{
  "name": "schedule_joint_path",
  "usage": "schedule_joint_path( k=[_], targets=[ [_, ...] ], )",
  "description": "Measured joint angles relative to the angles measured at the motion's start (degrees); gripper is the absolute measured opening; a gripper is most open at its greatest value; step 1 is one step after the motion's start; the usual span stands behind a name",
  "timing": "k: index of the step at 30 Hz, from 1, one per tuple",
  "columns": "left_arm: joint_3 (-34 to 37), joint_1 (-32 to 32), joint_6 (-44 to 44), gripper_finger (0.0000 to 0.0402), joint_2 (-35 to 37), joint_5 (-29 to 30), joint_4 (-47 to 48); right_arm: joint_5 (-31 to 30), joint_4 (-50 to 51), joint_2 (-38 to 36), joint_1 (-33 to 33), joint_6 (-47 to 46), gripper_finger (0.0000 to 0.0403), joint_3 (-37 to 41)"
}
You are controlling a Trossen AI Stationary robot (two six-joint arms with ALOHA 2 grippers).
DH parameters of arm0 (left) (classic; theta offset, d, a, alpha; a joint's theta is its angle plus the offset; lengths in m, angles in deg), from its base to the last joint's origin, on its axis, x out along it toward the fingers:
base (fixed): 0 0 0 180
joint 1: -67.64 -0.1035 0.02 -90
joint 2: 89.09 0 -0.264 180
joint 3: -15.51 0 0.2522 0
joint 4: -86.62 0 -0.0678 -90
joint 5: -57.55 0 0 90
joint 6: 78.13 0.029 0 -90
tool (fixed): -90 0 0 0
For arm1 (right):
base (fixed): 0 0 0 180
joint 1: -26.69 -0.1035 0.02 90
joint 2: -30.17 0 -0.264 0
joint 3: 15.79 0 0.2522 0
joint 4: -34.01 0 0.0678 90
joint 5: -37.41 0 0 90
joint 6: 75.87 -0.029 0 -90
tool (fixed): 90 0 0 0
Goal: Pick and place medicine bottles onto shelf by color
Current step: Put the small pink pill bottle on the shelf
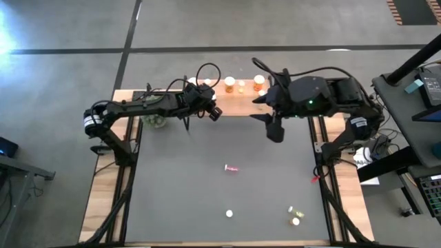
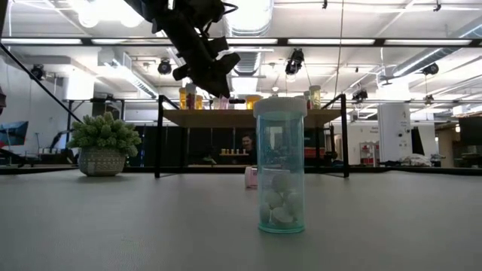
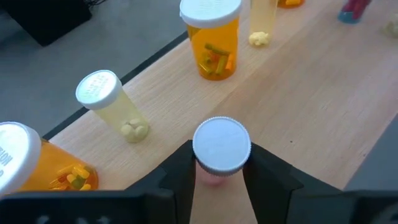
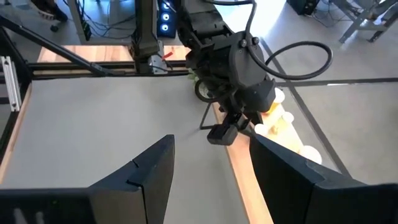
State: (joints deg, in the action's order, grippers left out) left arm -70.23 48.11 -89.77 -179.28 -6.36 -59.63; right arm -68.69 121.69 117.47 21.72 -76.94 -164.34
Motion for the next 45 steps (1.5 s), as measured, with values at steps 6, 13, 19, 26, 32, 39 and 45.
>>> schedule_joint_path(
  k=[6, 13, 19, 26, 32, 39, 45],
  targets=[
    [-0.18, 0.00, 0.02, 0.0146, 0.00, 0.89, 0.05, 0.00, 1.19, -0.30, 0.00, -0.37, 0.0199, 0.00],
    [-1.97, 0.00, 0.07, 0.0162, 0.35, 1.88, 0.00, 0.00, 1.25, -0.30, 0.00, -0.51, 0.0199, 0.00],
    [-4.26, 0.02, 1.62, 0.0162, 0.36, 1.86, -0.04, 0.00, 1.21, -0.20, 0.00, -0.13, 0.0199, 0.00],
    [-7.29, 0.73, 3.04, 0.0163, 0.97, -0.17, 0.05, 0.02, 0.73, 1.17, 0.00, -1.24, 0.0199, -0.04],
    [-10.30, 2.90, 2.98, 0.0163, 3.27, -8.74, -0.21, 0.02, -0.93, 3.16, 0.00, -1.91, 0.0199, -0.04],
    [-9.95, 7.71, 2.93, 0.0163, 6.58, -20.93, 0.63, 6.37, 0.22, 3.79, 0.00, -14.48, 0.0199, -0.04],
    [-8.16, 12.67, 1.43, 0.0163, 8.68, -22.12, 4.82, 15.33, 2.97, 4.34, -0.02, -23.96, 0.0199, -0.04]
  ],
)
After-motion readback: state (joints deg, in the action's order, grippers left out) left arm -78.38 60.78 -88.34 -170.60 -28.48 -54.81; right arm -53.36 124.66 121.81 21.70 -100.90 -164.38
